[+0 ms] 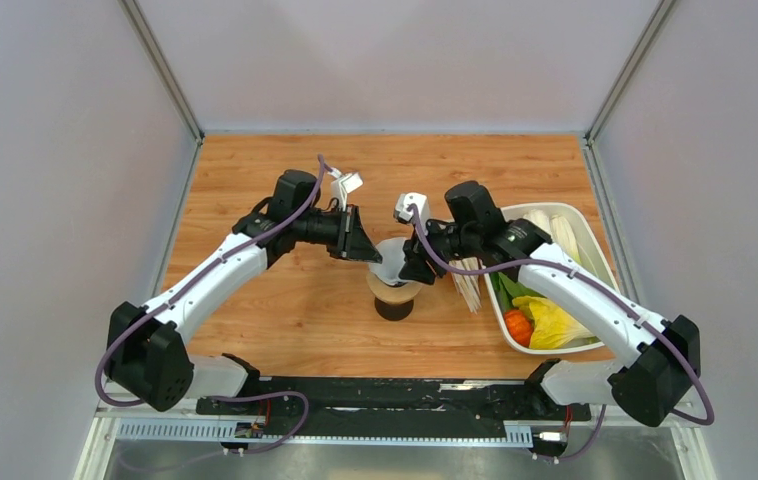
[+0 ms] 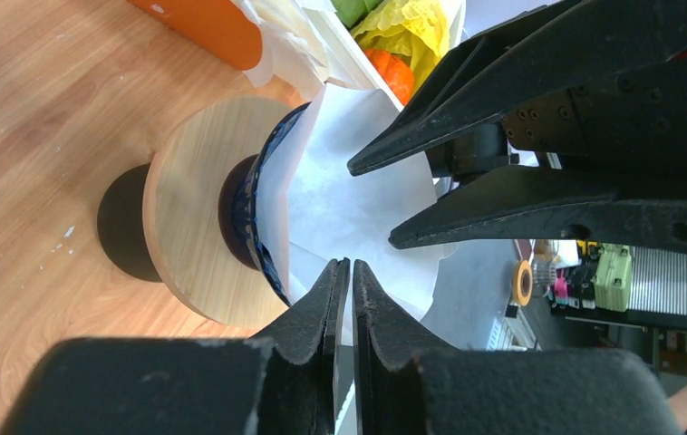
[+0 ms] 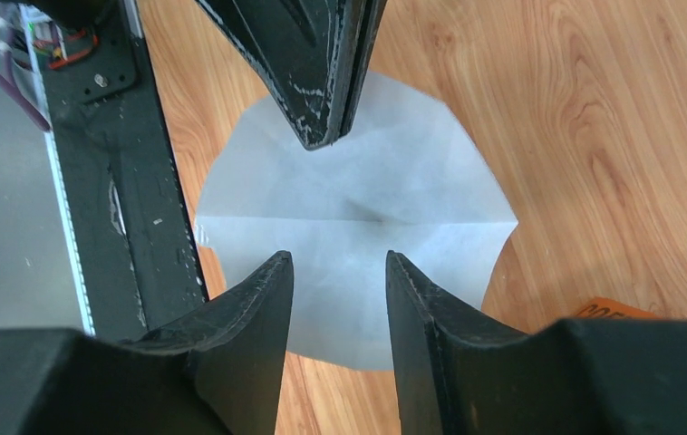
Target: Place the coffee filter in the dripper
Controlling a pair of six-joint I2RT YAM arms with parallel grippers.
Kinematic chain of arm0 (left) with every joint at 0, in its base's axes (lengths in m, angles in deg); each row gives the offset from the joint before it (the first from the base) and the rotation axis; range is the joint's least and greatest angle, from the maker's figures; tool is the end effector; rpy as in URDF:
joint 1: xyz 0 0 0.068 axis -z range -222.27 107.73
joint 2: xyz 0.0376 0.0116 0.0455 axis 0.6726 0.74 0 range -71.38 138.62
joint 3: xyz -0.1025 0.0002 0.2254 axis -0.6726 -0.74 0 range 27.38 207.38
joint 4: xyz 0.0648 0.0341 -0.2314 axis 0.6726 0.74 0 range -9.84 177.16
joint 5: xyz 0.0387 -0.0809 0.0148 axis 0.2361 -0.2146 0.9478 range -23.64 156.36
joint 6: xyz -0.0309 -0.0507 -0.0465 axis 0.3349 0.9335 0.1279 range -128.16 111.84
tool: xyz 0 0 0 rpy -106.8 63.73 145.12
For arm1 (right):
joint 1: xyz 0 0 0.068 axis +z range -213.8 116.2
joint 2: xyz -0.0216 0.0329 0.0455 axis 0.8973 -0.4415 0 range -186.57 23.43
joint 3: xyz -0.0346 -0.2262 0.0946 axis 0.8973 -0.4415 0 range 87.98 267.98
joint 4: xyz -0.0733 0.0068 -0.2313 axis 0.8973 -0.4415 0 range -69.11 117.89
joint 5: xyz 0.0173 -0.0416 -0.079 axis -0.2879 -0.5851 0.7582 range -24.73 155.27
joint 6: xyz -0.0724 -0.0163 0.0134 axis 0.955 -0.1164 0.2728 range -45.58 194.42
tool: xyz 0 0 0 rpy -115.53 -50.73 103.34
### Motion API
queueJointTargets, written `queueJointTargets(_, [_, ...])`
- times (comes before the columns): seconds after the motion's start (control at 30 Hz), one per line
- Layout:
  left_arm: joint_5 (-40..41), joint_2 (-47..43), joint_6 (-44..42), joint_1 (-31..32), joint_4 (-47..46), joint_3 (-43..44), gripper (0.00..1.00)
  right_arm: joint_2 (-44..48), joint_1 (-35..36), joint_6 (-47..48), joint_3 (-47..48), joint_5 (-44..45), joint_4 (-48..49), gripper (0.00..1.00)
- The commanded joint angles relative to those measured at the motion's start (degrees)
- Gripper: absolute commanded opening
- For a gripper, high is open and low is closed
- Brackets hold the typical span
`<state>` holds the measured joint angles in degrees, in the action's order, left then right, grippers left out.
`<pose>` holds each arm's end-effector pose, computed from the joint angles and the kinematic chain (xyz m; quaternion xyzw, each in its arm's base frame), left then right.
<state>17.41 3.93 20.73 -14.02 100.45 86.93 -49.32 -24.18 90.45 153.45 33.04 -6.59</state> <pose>0.2292 -0.1776 0.2721 0.1834 0.8122 -0.5216 0.1860 0.1906 0.2018 0.2865 -0.5096 0.7225 0.3282 0.3325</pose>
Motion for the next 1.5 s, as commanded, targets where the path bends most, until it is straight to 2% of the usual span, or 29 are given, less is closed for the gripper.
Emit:
queueJointTargets(0.0, [0.3, 0.6, -1.2, -0.2, -1.5, -0.5, 0.14, -1.0, 0.6, 4.2, 1.3, 3.1, -2.9, 0.45])
queueJointTargets(0.53, [1.1, -1.2, -1.5, -1.9, -1.7, -3.5, 0.14, -1.0, 0.6, 6.4, 1.6, 3.7, -4.9, 0.48])
queueJointTargets(0.9, [-1.8, -4.5, -1.2, 0.8, -4.7, -1.5, 0.26, -1.6, 1.3, 4.1, 7.3, 1.4, -4.4, 0.57])
queueJointTargets(1.37, [-2.6, -8.6, -3.1, 0.9, -4.5, -0.1, 0.4, 0.8, 0.0, 2.9, 9.6, 0.7, -4.3, 0.72])
queueJointTargets(1.47, [-2.9, -9.4, -2.9, -0.1, -4.5, 0.2, 0.49, 1.8, -0.9, 2.5, 10.4, 0.0, -4.4, 0.78])
